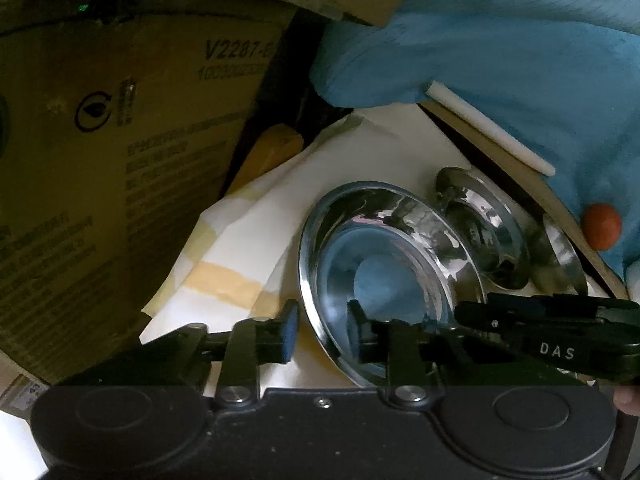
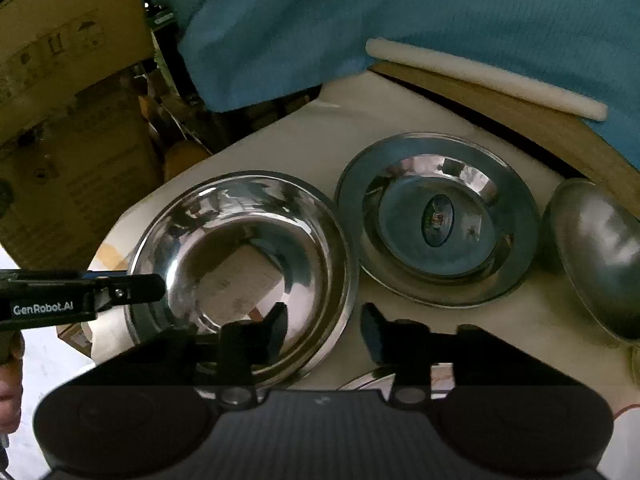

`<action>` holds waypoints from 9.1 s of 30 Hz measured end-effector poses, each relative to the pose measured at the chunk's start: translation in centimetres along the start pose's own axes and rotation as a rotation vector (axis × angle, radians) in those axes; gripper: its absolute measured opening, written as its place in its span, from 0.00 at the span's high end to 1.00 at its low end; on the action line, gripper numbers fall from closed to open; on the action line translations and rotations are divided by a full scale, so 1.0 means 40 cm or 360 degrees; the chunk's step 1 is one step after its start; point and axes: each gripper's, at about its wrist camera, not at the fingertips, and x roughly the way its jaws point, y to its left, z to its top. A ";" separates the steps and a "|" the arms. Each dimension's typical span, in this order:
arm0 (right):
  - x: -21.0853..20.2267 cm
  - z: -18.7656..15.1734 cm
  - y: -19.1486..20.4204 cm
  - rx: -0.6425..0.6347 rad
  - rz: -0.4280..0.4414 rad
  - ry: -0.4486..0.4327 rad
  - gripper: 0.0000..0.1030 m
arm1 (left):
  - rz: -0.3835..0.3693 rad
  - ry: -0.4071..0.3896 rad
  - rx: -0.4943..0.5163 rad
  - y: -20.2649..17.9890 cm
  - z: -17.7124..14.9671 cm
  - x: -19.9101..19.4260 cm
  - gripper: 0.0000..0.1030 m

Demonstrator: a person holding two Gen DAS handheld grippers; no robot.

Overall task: Organize plates and bowls
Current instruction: 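Move both grippers to the rim of a large steel plate and close them, then lift the large steel plate with both grippers onto the other large plate, then open, then move both grippers to the emblem steel plate rim and close them, then carry the emblem plate with both grippers onto the plate stack and open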

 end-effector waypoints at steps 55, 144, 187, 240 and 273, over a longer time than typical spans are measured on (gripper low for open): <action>-0.353 -0.286 -0.203 0.0526 -0.0144 0.0021 0.81 | -0.0316 0.0170 0.0683 -0.321 -0.101 -0.019 0.86; -0.144 -0.029 -0.217 0.0741 0.0004 -0.0111 0.03 | 0.0093 0.0037 0.0675 -0.300 0.274 0.235 0.01; -0.042 -0.038 -0.213 0.0884 -0.0140 -0.0068 0.76 | -0.0149 0.0093 0.0659 -0.271 0.268 0.263 0.95; -0.357 -0.287 -0.184 0.0786 -0.0103 -0.0021 0.78 | -0.0293 0.0099 0.0774 -0.335 -0.067 -0.020 0.94; -0.317 -0.301 -0.179 0.0753 -0.0086 0.0087 0.78 | -0.0276 0.0119 0.0858 -0.368 -0.122 0.000 0.93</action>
